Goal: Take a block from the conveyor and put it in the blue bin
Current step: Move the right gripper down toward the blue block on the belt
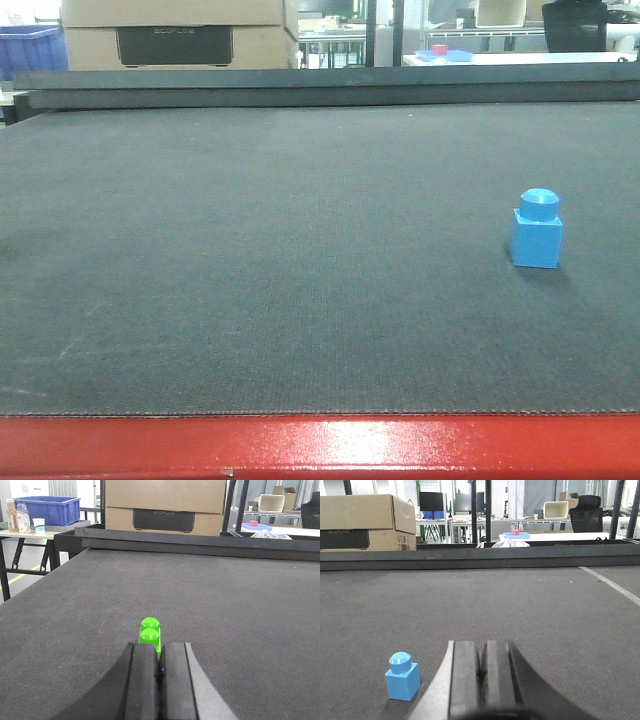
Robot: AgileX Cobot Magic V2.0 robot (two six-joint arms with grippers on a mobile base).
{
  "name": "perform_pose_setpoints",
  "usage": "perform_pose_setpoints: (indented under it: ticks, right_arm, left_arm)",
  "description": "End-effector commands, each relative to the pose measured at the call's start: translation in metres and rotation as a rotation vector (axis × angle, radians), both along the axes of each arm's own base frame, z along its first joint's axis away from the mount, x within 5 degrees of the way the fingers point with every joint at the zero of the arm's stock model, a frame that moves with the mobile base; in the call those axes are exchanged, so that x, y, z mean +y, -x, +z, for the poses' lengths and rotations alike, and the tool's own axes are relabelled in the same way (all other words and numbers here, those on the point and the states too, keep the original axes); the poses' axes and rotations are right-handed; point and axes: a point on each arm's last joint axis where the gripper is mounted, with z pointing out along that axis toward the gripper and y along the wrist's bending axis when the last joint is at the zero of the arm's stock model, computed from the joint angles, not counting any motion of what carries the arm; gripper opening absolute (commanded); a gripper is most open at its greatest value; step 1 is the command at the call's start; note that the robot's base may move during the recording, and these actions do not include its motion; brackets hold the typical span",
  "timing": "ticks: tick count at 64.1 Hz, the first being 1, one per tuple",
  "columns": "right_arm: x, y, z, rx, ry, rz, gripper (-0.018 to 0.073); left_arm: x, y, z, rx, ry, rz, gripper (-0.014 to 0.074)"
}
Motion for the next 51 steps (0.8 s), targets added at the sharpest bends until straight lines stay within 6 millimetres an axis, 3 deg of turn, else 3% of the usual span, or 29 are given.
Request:
perform_pose_setpoints:
  ticks: [1, 29, 51]
  right_arm:
    - [0.000, 0.000, 0.002, -0.021, -0.002, -0.003, -0.0162]
    - [0.000, 0.000, 0.002, -0.021, -0.002, -0.003, -0.0162]
    - [-0.001, 0.001, 0.008, -0.086, -0.005, -0.011, -0.0162]
  left_arm:
    - [0.000, 0.000, 0.003, -0.023, 0.008, -0.005, -0.0111]
    - [0.000, 0.000, 0.003, -0.023, 0.008, -0.005, -0.0111]
    - [0.000, 0.001, 0.013, -0.132, 0.004, -0.001, -0.0111]
